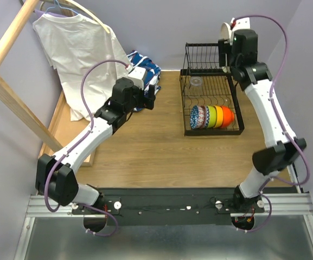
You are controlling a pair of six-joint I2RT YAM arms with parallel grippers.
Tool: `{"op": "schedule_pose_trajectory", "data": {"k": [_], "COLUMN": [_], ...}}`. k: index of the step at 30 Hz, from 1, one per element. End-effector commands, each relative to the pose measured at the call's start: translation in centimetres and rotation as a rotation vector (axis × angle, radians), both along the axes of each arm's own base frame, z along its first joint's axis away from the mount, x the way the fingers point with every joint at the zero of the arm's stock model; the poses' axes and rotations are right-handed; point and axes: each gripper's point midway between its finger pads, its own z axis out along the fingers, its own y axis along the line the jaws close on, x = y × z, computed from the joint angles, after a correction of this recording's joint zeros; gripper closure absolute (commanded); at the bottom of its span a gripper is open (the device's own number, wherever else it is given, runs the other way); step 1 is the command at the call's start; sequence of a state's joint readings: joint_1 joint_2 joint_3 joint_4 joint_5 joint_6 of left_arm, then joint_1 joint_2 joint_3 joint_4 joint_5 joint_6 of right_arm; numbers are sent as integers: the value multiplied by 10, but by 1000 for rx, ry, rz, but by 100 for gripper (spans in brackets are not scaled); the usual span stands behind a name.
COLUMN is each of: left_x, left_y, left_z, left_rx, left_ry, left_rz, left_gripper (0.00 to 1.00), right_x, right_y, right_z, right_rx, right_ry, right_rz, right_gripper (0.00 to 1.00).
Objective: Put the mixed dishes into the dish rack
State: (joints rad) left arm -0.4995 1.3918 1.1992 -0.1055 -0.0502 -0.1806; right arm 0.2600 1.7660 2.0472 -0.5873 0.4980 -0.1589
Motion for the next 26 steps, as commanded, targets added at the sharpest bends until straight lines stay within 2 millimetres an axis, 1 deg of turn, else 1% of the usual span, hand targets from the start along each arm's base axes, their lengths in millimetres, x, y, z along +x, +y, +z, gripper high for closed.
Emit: {"op": "schedule_pose_trajectory", "data": {"k": [1,2,3,4,5,6,7,8,9,10,11,12,14,15,16,17,18,19,20,21,22,23,24,26], "left_x": [-4,-4,-6,-8,-8,-10,-10,-10,-10,-10,-10,-9,-9,-8,-8,-9,-8,-8,-10,-14,-16,-18,-24,-29], "left_y": [-2,-2,0,0,2,3,4,4,3,3,3,1,1,0,1,4,5,6,8,8,8,6,4,3], "left_z": [-41,-45,-56,-58,-63,-70,-73,-76,-80,-83,-85,-89,-96,-100,-102,-107,-109,-111,-113,-115,-118,-118,-121,-122], "left_rx": [133,152,196,230,250,271,285,290,296,300,304,312,341,354,364,393,402,410,420,420,424,427,433,429], "left_ry": [7,1,5,-12,-11,-4,-2,4,11,19,22,31,45,54,65,83,92,101,107,110,110,100,97,98], "left_rz": [-67,-77,-85,-98,-99,-101,-99,-102,-107,-112,-113,-120,-132,-136,-136,-136,-134,-133,-134,-147,-161,-181,-221,-241], "left_gripper": [1,1,1,1,1,1,1,1,1,1,1,1,1,1,1,1,1,1,1,1,1,1,1,1], "right_x": [-53,-64,-71,-83,-93,-100,-107,-113,-123,-128,-134,-143,-154,-161,-172,-178,-185,-191,-200,-204,-202,-203,-201,-198], "right_y": [-9,-16,-19,-17,-22,-24,-28,-32,-38,-41,-46,-49,-54,-57,-61,-66,-70,-75,-82,-87,-89,-104,-108,-113], "right_z": [-16,-46,-56,-59,-92,-105,-118,-126,-150,-160,-161,-179,-188,-188,-201,-205,-203,-207,-220,-224,-224,-225,-227,-223], "right_rx": [10,9,21,60,59,63,70,70,62,66,67,56,48,46,34,30,31,24,25,26,56,80,87,88], "right_ry": [78,164,187,193,274,305,337,343,397,419,412,451,461,454,484,491,472,479,508,508,499,494,491,444], "right_rz": [59,55,54,72,47,33,17,-12,-48,-62,-71,-77,-91,-100,-116,-132,-142,-160,-179,-193,-189,-235,-240,-265], "right_gripper": [7,5,3,0,0,0,0,0,0,0,0,0,0,0,0,0,0,0,0,0,0,0,0,0]}}
